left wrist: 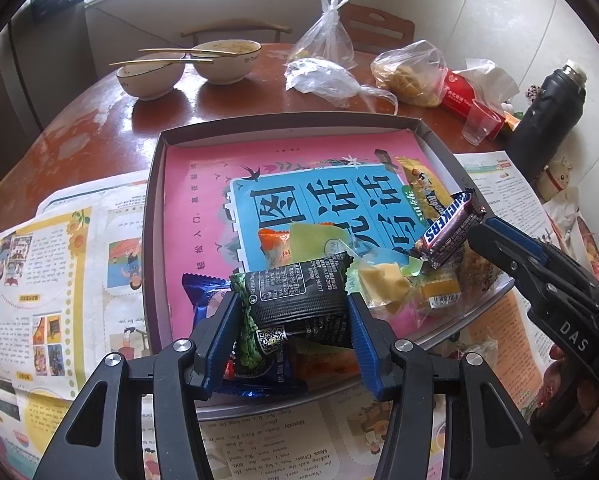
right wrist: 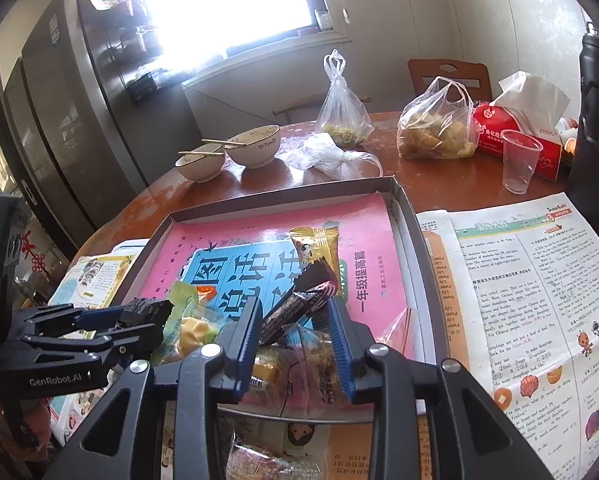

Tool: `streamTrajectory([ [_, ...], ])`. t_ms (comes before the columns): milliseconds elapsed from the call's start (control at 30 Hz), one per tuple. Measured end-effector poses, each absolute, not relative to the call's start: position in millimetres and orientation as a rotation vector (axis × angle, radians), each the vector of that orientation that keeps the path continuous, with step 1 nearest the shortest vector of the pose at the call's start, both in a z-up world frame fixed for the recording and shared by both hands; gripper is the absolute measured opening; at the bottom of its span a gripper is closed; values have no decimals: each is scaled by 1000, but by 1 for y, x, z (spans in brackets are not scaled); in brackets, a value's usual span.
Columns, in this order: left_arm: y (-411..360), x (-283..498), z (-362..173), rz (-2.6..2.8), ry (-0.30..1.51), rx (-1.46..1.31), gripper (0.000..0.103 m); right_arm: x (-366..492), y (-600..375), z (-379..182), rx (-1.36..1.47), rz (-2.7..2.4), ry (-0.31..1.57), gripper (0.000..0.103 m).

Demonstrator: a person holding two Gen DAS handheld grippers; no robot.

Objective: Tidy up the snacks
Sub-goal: 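Open the right gripper to release the Snickers bar while the left releases the black packet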

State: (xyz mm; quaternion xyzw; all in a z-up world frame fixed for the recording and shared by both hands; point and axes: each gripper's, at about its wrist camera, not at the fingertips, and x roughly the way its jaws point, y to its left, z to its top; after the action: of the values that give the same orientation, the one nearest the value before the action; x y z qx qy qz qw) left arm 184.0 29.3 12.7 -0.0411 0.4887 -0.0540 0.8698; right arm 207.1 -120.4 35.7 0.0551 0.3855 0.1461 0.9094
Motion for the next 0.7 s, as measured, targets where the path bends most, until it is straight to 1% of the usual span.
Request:
streamTrajectory([
  [267, 33, 184, 14, -89, 1022, -87, 57, 202, -120, 40, 107, 307, 786, 39],
  [700, 35, 184, 15, -72, 1013, -88, 59, 198, -122, 41, 111, 315, 784, 40],
])
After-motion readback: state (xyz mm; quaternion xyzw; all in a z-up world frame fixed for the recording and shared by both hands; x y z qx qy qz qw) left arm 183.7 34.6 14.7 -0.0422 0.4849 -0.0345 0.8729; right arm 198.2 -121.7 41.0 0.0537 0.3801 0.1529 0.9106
